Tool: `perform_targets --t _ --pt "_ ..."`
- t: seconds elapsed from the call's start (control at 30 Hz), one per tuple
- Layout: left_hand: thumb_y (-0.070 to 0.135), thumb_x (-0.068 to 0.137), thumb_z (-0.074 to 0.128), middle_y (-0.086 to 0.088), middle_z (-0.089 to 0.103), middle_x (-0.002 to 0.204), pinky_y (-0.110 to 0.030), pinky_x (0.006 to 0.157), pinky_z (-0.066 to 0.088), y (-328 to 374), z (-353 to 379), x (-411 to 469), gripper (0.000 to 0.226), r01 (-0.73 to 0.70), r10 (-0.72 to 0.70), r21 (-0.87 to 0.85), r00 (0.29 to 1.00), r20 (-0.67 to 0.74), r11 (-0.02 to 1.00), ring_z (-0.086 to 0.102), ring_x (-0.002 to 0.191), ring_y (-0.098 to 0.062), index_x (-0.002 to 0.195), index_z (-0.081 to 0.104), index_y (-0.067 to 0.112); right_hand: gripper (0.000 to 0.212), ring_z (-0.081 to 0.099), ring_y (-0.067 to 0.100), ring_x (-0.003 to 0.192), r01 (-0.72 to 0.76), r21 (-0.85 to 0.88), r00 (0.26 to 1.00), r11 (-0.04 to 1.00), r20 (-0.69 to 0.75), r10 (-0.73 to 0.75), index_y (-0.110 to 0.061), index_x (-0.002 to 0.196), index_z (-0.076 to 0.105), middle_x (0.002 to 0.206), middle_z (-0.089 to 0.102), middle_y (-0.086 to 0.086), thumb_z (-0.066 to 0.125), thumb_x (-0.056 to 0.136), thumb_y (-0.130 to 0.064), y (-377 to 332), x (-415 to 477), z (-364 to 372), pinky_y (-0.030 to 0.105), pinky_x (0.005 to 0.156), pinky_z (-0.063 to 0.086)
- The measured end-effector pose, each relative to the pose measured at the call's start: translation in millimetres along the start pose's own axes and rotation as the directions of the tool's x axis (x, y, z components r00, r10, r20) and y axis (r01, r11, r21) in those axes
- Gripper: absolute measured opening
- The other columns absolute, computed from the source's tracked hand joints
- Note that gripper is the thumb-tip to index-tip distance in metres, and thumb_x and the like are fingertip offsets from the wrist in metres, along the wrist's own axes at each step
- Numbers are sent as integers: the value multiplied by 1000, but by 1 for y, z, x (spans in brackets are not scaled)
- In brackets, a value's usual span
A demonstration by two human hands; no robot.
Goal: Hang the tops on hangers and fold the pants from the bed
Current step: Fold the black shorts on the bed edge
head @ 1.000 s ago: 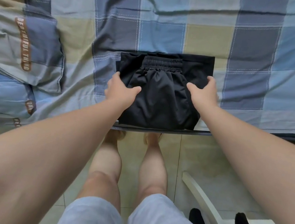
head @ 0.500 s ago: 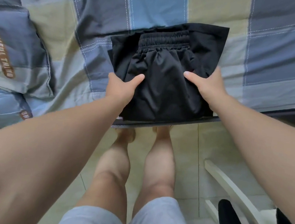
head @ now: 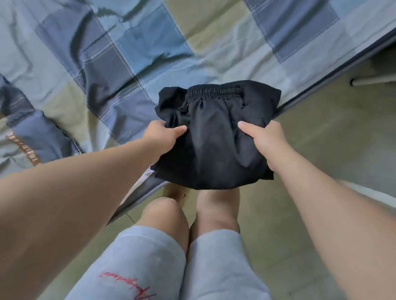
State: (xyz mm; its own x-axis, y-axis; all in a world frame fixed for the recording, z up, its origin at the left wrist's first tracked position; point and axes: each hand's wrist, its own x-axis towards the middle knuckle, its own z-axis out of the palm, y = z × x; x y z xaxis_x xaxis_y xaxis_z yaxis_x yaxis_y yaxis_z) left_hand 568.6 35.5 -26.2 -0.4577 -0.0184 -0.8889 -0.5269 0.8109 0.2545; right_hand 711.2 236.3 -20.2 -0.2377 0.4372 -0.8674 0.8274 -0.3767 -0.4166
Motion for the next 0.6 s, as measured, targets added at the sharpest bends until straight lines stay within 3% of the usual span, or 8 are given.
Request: perform_targets --t 0.1,0.23,0.27,0.4,0.53,0.6 --pt "41 90 72 6 66 79 -25 60 47 -1 5 -23 21 -91 85 131 995 56 987 64 73 -14 87 66 22 57 64 26 106 -56 133 996 990 -65 65 -11 126 53 122 64 3 80 82 -37 32 -39 -10 44 98 52" --pt "42 92 68 2 69 86 -34 85 54 -14 10 -69 24 -214 175 317 973 148 924 67 88 -23 102 68 21 46 64 24 102 -33 266 981 963 -174 82 -15 122 58 108 65 -3 78 85 -34 71 -104 -23 40 93 52" --pt "43 92 67 1 70 90 -34 86 54 -17 12 -84 24 -238 188 361 968 168 902 67 89 -23 103 68 21 42 65 24 100 -35 300 977 953 -190 96 -16 119 60 106 67 -3 78 85 -33 80 -123 -28 41 93 53" --pt "40 95 65 7 65 84 -23 62 46 -24 21 -150 20 -322 213 412 934 288 853 63 76 -11 104 66 22 32 69 23 94 -32 429 950 903 -268 161 -16 110 67 102 72 1 77 84 -32 120 -204 -52 44 92 56" --pt "42 96 64 2 69 92 -32 79 53 -25 40 -223 25 -415 232 442 882 411 795 66 85 -19 109 65 21 24 70 22 95 42 553 907 832 -370 200 -17 107 70 98 74 -2 76 86 -28 156 -289 -79 36 87 56" --pt "42 96 65 2 71 94 -32 77 55 -25 53 -262 26 -465 242 446 849 470 765 68 85 -19 110 66 20 22 70 21 96 92 612 873 785 -429 233 -18 106 71 99 74 -2 76 87 -26 174 -333 -93 34 84 55"
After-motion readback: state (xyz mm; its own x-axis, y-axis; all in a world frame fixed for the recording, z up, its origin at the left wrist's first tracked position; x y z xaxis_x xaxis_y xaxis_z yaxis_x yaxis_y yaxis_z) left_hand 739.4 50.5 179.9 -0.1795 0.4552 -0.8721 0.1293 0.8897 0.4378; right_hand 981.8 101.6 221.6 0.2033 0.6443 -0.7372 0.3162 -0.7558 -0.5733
